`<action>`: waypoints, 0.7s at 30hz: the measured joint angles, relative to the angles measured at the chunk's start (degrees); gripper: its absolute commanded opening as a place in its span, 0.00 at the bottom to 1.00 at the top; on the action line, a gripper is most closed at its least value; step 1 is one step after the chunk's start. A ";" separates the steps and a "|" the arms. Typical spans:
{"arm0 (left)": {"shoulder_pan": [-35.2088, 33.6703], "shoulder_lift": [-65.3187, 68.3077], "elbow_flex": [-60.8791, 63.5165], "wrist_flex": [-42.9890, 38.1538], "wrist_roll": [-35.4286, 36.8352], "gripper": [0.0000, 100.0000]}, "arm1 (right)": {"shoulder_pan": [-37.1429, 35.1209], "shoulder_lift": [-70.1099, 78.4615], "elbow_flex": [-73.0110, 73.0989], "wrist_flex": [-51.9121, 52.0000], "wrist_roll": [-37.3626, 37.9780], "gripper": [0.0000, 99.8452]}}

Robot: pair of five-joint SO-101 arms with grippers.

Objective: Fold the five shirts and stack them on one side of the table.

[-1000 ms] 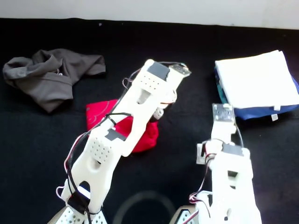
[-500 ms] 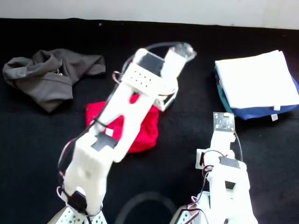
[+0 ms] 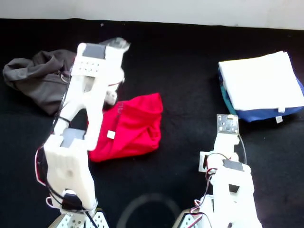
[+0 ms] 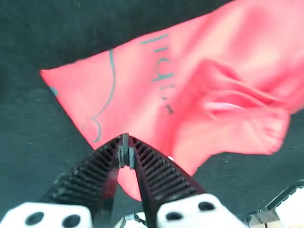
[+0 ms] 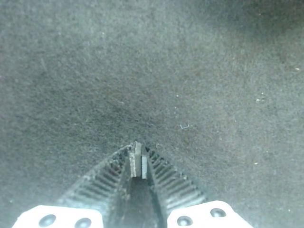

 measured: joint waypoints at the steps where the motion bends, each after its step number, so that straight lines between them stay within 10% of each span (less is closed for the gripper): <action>1: 0.18 0.88 1.14 -0.62 0.00 0.01 | 0.00 0.00 0.00 0.00 0.00 0.01; 21: 22.42 -2.29 2.02 5.98 -0.18 0.01 | 0.00 0.00 0.00 0.00 0.00 0.01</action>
